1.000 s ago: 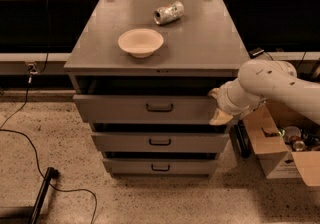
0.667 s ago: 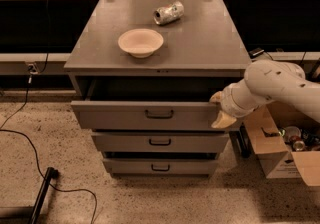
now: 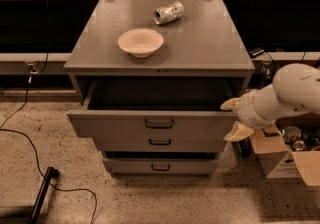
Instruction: Open top drawer
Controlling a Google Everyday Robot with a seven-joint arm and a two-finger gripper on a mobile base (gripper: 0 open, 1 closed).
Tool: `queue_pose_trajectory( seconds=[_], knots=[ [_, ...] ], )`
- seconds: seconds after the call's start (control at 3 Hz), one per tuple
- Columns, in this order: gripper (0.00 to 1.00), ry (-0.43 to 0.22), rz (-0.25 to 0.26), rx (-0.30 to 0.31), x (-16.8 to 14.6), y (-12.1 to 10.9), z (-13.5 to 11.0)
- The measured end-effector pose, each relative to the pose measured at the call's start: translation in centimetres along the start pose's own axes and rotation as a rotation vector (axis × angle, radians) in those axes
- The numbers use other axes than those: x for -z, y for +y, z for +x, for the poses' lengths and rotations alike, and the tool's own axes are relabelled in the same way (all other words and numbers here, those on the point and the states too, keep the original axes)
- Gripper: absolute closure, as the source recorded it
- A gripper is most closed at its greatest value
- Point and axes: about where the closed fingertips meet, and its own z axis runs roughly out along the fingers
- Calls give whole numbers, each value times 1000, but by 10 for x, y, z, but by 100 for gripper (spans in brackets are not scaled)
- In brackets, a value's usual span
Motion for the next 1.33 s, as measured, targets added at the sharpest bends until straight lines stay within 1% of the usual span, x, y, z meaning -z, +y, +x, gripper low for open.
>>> queue_pose_trajectory(
  seconds=[0.33, 0.67, 1.0, 1.33],
  knots=[
    [16, 0, 0, -2, 0, 0, 1],
    [0, -1, -2, -1, -1, 1, 0],
    [0, -1, -2, -1, -1, 1, 0],
    [0, 13, -50, -14, -14, 3, -2]
  ],
)
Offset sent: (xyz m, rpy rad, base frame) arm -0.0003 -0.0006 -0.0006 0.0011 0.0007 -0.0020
